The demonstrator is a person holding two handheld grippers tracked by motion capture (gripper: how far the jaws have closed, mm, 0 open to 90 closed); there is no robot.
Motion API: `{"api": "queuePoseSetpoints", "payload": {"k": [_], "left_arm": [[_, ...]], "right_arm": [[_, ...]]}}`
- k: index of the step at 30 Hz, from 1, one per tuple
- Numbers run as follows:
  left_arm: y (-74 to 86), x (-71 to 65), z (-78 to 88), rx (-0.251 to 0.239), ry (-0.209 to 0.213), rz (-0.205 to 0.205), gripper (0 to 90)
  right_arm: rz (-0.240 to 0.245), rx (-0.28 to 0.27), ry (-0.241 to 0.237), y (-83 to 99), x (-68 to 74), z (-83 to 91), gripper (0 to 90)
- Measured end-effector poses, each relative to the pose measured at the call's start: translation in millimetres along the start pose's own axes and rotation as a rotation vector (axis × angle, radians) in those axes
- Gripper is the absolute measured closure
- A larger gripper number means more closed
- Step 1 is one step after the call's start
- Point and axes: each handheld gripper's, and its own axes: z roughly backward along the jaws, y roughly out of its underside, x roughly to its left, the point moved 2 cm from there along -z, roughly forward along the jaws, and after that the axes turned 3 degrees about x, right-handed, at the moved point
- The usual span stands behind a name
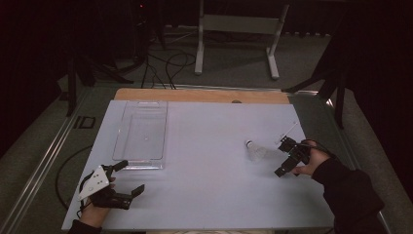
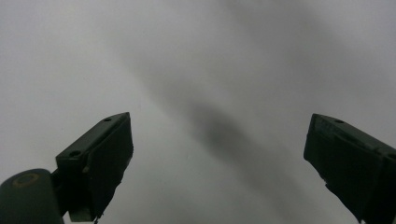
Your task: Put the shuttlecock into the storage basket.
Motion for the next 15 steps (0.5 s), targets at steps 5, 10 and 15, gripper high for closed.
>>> {"api": "queuePoseSetpoints", "payload": {"k": [5, 10, 15], "left_arm": [[0.1, -0.4, -0.2, 0.003, 0.002, -0.004, 0.1], [0.2, -0.1, -0.2, 0.005, 0.002, 0.0, 0.1], [0.3, 0.0, -0.4, 0.005, 0.003, 0.003, 0.1]], "right_arm": [[0.01, 0.0, 0.0, -11.5, -3.4, -0.5, 10.7], [0.025, 0.004, -0.015, -23.4, -5.4, -0.7, 13.0], [0.044, 0.024, -0.014, -35.0, -4.4, -4.0, 14.0]]}}
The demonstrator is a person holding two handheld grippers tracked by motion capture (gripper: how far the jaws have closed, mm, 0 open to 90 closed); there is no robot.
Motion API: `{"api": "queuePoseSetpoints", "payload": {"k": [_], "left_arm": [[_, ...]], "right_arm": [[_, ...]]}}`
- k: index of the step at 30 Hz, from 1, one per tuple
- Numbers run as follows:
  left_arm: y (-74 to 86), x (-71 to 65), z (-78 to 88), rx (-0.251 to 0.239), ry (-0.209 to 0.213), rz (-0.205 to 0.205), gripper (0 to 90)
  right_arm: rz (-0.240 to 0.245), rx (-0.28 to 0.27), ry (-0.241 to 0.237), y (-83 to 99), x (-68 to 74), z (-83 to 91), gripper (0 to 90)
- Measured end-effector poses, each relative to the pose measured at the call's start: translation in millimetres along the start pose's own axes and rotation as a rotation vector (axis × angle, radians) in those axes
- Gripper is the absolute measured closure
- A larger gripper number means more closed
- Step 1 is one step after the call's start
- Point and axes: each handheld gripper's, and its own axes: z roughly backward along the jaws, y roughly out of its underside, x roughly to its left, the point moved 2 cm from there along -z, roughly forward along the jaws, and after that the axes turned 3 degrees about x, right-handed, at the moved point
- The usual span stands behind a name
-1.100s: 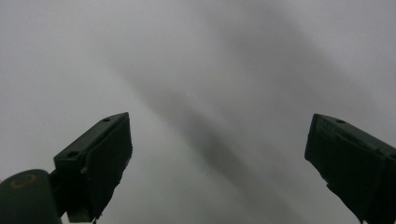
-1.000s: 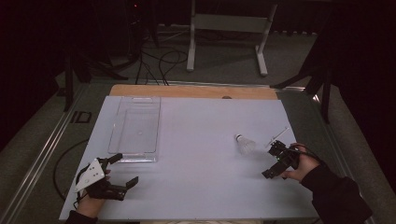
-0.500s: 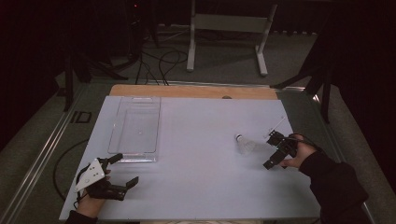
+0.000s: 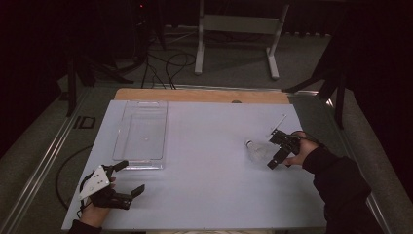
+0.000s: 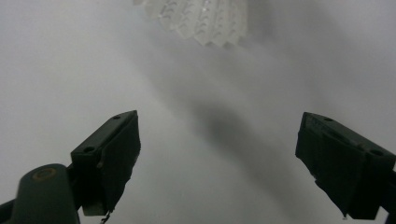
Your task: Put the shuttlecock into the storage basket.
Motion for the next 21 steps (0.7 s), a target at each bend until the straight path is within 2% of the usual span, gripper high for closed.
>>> {"api": "queuePoseSetpoints", "payload": {"k": [11, 16, 18, 20, 21], "left_arm": [[0.1, -0.6, -0.4, 0.004, 0.004, -0.002, 0.1], [0.2, -0.6, -0.4, 0.004, 0.005, -0.002, 0.1], [0.2, -0.6, -0.5, 0.005, 0.005, -0.004, 0.1], [0.3, -0.7, -0.5, 0.006, 0.006, -0.004, 0.1], [0.3, -0.7, -0.5, 0.006, 0.006, -0.004, 0.1]], "right_arm": [[0.016, 0.004, 0.005, -21.5, 1.6, -7.5, 19.6], [0.015, -0.003, 0.012, -32.8, 0.8, -10.1, 26.7], [0.015, -0.003, 0.01, -34.2, 0.6, -10.4, 26.8], [0.017, -0.012, 0.032, -39.5, -0.9, -11.0, 34.0], [0.017, -0.012, 0.032, -39.5, -0.9, -11.0, 34.0]]}}
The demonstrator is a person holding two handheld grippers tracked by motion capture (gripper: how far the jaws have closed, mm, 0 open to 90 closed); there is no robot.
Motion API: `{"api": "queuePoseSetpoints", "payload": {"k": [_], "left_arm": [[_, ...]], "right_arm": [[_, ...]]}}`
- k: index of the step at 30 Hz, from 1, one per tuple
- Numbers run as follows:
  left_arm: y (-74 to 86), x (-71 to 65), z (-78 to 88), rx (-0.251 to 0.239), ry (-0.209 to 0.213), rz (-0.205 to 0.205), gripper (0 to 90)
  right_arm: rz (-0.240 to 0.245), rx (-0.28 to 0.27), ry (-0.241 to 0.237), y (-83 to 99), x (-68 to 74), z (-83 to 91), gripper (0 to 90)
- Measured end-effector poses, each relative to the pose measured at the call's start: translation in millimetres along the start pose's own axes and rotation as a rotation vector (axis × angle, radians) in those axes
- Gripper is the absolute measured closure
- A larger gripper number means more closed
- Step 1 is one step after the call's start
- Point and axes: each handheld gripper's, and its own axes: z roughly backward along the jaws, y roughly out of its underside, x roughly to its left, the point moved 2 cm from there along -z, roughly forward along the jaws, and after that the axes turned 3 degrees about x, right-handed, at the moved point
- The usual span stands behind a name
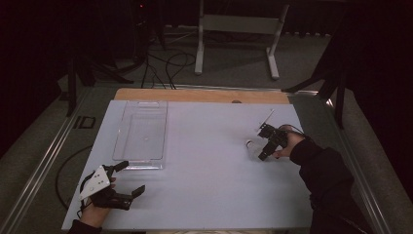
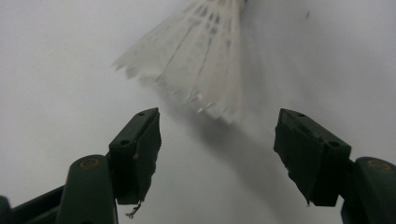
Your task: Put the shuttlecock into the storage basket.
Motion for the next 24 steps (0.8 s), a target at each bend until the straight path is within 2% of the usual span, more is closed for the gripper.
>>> {"api": "queuePoseSetpoints", "payload": {"k": [1, 2, 3, 5, 7, 8, 9, 14, 15, 17, 18, 20, 21, 24], "left_arm": [[0.1, 0.0, -0.1, 0.002, 0.001, 0.0, 0.1], [0.1, 0.0, -0.1, 0.002, 0.001, 0.0, 0.1], [0.1, -0.1, -0.2, 0.003, 0.002, -0.001, 0.1], [0.1, -0.1, -0.2, 0.003, 0.002, -0.001, 0.1], [0.2, -0.1, -0.2, 0.003, 0.002, -0.001, 0.1], [0.2, 0.0, -0.2, 0.004, 0.003, -0.002, 0.1], [0.3, -0.1, -0.4, 0.005, 0.001, -0.003, 0.1], [0.3, 0.0, -0.1, 0.004, -0.002, -0.003, 0.1], [0.3, 0.0, -0.1, 0.004, -0.001, -0.002, 0.1], [0.5, 0.1, -0.4, 0.006, 0.002, -0.002, 0.1], [0.5, 0.1, -0.6, 0.007, 0.003, -0.003, 0.1], [0.7, -0.1, -1.0, 0.009, 0.005, -0.004, 0.1], [0.6, -0.2, -1.0, 0.009, 0.004, -0.004, 0.1], [0.7, -0.2, -1.1, 0.01, 0.005, -0.004, 0.1]], "right_arm": [[0.007, -0.009, 0.0, -2.9, -1.9, -1.0, 38.1], [0.007, -0.009, 0.0, -2.9, -1.9, -1.0, 38.1], [-0.008, -0.01, -0.001, -6.0, -1.9, -2.1, 43.4], [0.011, -0.016, -0.003, -6.9, -3.7, -2.8, 44.4], [0.005, -0.017, 0.007, -9.9, -3.9, -4.0, 44.9], [0.009, -0.014, 0.006, -11.3, -4.4, -4.3, 47.1], [0.005, -0.02, -0.008, -14.0, -4.5, -5.2, 55.2], [0.02, -0.006, -0.007, -18.4, -4.3, -10.3, 61.7], [0.018, 0.004, -0.002, -19.9, -3.1, -11.9, 69.9], [0.022, -0.002, 0.006, -20.4, -3.1, -12.7, 72.9], [0.023, 0.003, 0.005, -20.8, -2.5, -13.7, 80.6], [0.035, 0.005, 0.028, -21.2, -3.1, -14.1, 88.1], [0.056, 0.001, 0.039, -21.3, -3.3, -13.4, 89.9], [0.08, 0.001, 0.036, -21.0, -2.5, -11.9, 90.0]]}}
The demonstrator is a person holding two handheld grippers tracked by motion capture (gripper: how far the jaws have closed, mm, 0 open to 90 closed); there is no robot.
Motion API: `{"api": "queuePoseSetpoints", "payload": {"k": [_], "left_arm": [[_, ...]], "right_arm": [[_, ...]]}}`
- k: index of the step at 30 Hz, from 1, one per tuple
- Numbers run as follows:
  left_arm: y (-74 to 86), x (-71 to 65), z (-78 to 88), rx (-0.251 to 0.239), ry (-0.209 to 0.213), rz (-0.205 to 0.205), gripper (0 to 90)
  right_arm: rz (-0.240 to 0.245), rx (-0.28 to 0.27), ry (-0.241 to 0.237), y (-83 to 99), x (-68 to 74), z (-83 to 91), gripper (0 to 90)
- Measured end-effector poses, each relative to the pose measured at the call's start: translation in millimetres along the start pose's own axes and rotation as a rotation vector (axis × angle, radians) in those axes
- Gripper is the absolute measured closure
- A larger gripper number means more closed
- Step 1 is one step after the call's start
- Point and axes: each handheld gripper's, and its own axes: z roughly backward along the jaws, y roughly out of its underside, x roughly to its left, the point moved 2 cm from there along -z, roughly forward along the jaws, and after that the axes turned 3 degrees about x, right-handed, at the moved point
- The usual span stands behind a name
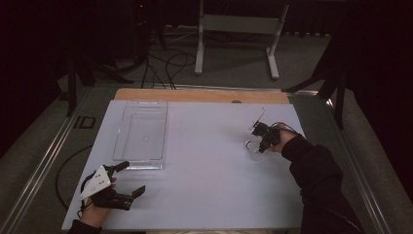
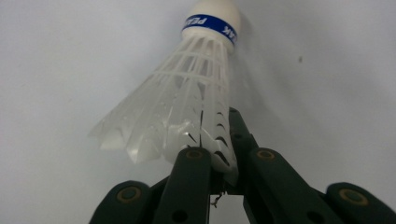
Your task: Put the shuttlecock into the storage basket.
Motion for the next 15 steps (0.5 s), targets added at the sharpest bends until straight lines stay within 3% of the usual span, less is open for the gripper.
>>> {"api": "queuePoseSetpoints", "payload": {"k": [6, 12, 15], "left_arm": [[0.1, -0.5, -0.7, 0.006, 0.003, -0.003, 0.1], [0.1, -0.7, -1.4, 0.013, 0.005, -0.001, 0.1], [0.1, -0.8, -2.0, 0.019, 0.012, 0.001, 0.1]], "right_arm": [[0.054, 0.01, 0.003, -0.4, 4.6, 7.1, 90.0], [0.084, 0.026, -0.056, 2.1, 8.2, 13.3, 90.0], [0.138, 0.012, -0.059, 4.5, 13.1, 14.6, 90.0]]}}
